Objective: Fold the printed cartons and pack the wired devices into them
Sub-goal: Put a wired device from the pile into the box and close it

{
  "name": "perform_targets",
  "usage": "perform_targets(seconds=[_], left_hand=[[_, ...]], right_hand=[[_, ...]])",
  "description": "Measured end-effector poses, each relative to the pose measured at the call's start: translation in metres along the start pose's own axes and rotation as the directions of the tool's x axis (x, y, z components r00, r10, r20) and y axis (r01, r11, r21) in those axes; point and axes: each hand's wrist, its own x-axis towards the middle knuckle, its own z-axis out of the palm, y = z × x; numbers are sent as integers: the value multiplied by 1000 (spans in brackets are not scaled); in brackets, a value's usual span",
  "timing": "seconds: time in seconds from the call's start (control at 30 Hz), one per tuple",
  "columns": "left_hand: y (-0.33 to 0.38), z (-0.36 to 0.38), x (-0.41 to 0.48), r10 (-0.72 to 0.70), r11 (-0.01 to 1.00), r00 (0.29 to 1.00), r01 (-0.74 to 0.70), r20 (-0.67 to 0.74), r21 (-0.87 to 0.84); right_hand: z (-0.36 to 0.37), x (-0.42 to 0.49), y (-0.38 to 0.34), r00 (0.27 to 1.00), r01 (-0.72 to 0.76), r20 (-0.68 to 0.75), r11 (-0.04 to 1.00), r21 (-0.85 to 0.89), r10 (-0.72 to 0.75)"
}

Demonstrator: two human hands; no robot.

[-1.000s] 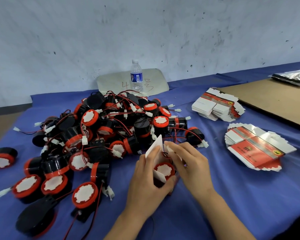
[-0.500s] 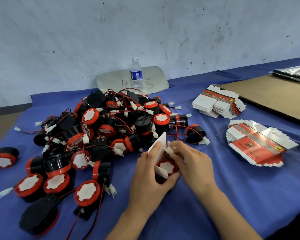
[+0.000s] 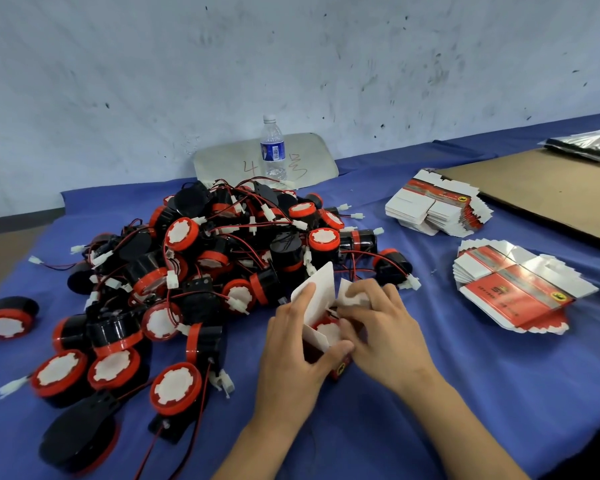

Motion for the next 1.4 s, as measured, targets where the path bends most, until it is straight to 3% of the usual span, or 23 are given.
perform_targets(seconds=[0.1, 0.2, 0.3, 0.57, 0.7, 0.8, 0.9, 1.1, 1.3, 1.4], left_hand=[[-2, 0, 1, 6, 1000, 1000, -6, 8, 9], [-1, 0, 1, 39, 998, 998, -41, 45, 48], [-1, 1, 2, 54, 997, 996, -57, 68, 51], [0, 1, 1, 42, 998, 996, -46, 82, 47], [1, 1, 1, 32, 999, 996, -33, 87, 1], [0, 1, 1, 48, 999, 993, -47, 105, -18], [-1, 2, 1, 83, 996, 987, -80, 134, -25], [4, 4, 1, 80, 997, 989, -78, 125, -24], [5, 21, -5, 49, 966, 987, -86, 151, 245], [2, 22, -3, 37, 964, 990, -70, 133, 255]], right_hand=[[9, 1, 8, 997, -76, 21, 996, 44, 75], [14, 5, 12, 969, -240, 124, 941, 240, 215], [14, 5, 7, 964, -263, 54, 904, 338, 261], [7, 1, -1, 977, -142, -132, 973, 184, 167], [10, 2, 3, 965, -260, 9, 959, 110, 261], [11, 5, 7, 918, -397, 107, 888, 233, 382], [9, 8, 7, 904, -427, 147, 850, 309, 401], [8, 7, 9, 917, -374, 214, 910, 178, 335], [10, 6, 3, 926, -352, 185, 929, 111, 329], [9, 6, 3, 940, -298, 204, 950, 94, 275]])
